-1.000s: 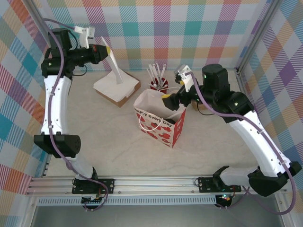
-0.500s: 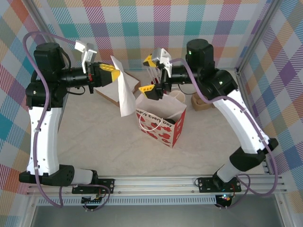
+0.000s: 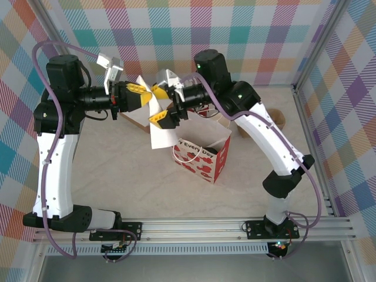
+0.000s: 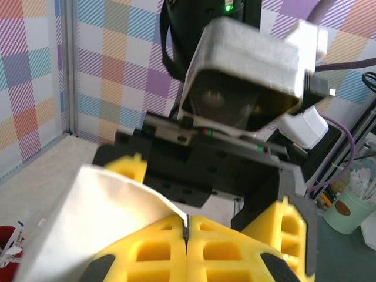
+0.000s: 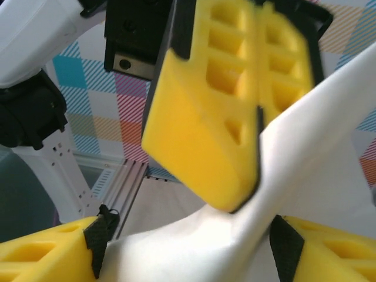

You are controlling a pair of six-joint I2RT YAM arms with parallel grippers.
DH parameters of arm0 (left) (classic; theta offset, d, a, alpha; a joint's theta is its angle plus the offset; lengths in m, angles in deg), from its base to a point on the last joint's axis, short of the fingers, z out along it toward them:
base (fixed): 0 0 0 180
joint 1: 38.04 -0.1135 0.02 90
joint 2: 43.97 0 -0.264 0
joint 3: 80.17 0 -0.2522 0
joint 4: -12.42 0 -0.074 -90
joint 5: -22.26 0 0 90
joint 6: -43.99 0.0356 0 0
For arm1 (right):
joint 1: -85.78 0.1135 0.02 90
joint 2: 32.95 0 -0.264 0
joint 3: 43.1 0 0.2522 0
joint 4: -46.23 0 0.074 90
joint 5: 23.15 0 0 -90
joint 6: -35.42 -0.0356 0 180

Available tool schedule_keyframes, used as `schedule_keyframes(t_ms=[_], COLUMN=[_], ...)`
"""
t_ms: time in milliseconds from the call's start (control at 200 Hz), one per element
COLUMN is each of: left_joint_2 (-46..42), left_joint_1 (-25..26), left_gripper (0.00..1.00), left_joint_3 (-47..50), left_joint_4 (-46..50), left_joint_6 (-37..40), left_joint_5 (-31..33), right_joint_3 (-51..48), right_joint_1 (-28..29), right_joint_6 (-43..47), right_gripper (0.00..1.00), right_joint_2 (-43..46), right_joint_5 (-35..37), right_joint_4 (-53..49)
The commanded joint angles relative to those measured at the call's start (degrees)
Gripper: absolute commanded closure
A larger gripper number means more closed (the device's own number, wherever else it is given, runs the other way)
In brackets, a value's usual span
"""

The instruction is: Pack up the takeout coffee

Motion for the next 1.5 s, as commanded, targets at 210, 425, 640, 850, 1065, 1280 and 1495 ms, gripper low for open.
schedule_keyframes(t_ms=[210,425,640,850,1065,1280,1495], left_joint_2=[-1.15,-1.16,-2.80,-10.44,-24.98,-33.76,-34.65], left_joint_1=[0.75,0.73,0.73,0.73,0.73,0.73,0.73], left_gripper=[1.00,1.00,0.55,0.21,0.16,0.13,0.12], left_joint_3=[-1.41,-1.39,-1.33,4.37,24.87,36.47,37.88], left_joint_4=[-0.08,0.23,-0.56,-4.73,-12.55,-10.39,-9.31], left_joint_6=[1.05,0.91,-0.57,-3.81,-10.89,-12.62,-12.15], left_joint_5=[-0.19,0.61,2.99,12.85,26.74,32.38,33.97], right_joint_3=[-10.87,-21.01,-21.69,-22.31,-25.57,-29.37,-32.33], right_joint_1=[-0.01,-0.20,-0.97,-3.99,-5.72,-6.15,-7.24], right_joint_6=[-2.61,-3.79,-3.77,-0.91,4.68,8.87,10.29], right_gripper=[0.67,1.00,1.00,1.00,1.00,1.00,1.00], right_joint_2=[3.82,10.72,14.77,18.15,19.62,19.41,17.72], right_joint_5=[0.41,7.49,17.67,25.45,27.17,28.97,29.99], right_joint_4=[0.45,5.19,1.56,-4.30,-9.47,-13.67,-14.71])
